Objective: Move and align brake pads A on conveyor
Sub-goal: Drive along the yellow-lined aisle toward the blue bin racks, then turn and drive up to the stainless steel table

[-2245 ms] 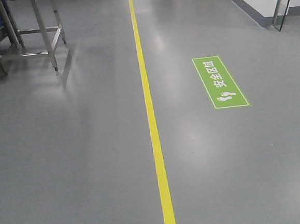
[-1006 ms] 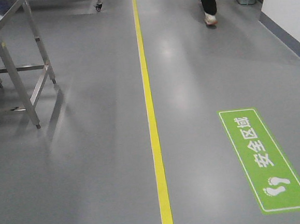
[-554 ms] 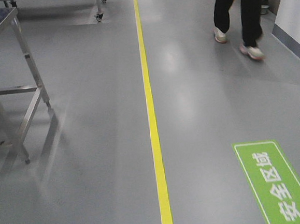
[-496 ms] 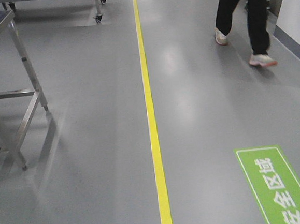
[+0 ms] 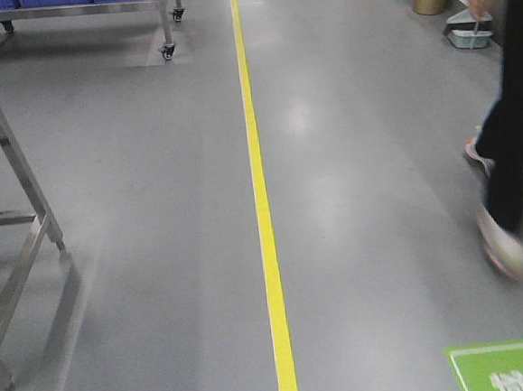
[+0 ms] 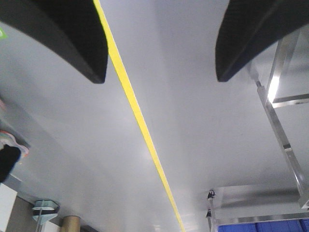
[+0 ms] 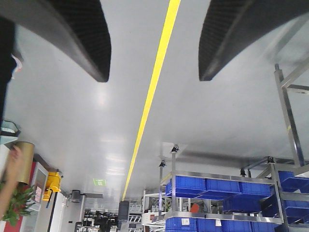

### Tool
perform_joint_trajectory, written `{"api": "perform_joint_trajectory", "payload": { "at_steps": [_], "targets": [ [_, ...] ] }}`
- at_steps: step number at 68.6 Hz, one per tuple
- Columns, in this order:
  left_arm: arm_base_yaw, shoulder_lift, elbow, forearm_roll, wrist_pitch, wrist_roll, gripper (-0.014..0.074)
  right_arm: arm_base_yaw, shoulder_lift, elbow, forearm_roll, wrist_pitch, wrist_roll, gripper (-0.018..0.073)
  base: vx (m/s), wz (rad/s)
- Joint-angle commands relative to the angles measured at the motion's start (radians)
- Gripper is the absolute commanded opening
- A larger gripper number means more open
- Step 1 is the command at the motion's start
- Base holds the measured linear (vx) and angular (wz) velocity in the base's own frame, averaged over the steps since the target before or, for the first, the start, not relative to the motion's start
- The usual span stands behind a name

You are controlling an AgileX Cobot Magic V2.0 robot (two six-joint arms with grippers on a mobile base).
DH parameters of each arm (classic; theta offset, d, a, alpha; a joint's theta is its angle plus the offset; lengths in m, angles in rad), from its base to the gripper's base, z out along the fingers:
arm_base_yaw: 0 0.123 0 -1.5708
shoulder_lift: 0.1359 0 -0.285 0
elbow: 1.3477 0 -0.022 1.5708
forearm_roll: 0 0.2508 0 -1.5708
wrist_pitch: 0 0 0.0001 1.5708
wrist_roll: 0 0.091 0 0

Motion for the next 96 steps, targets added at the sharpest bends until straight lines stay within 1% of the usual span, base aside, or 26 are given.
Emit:
{"api": "perform_joint_trajectory", "payload": {
  "at_steps": [1,61,96],
  "targets": [
    [-0.003,0.01,-0.025,-0.007,-0.063,-0.002,0.045,-0.005,0.014,-0.027,-0.001,-0.074,-0.005,0.04,0.71,0.06],
    [-0.003,0.01,-0.025,-0.007,-0.063,-0.002,0.045,-0.005,0.014,-0.027,-0.001,-0.074,-0.005,0.04,0.67,0.02],
    [-0.003,0.01,-0.025,-0.007,-0.063,-0.002,0.045,-0.005,0.014,-0.027,-0.001,-0.074,-0.005,0.04,0.59,0.1]
  ]
}}
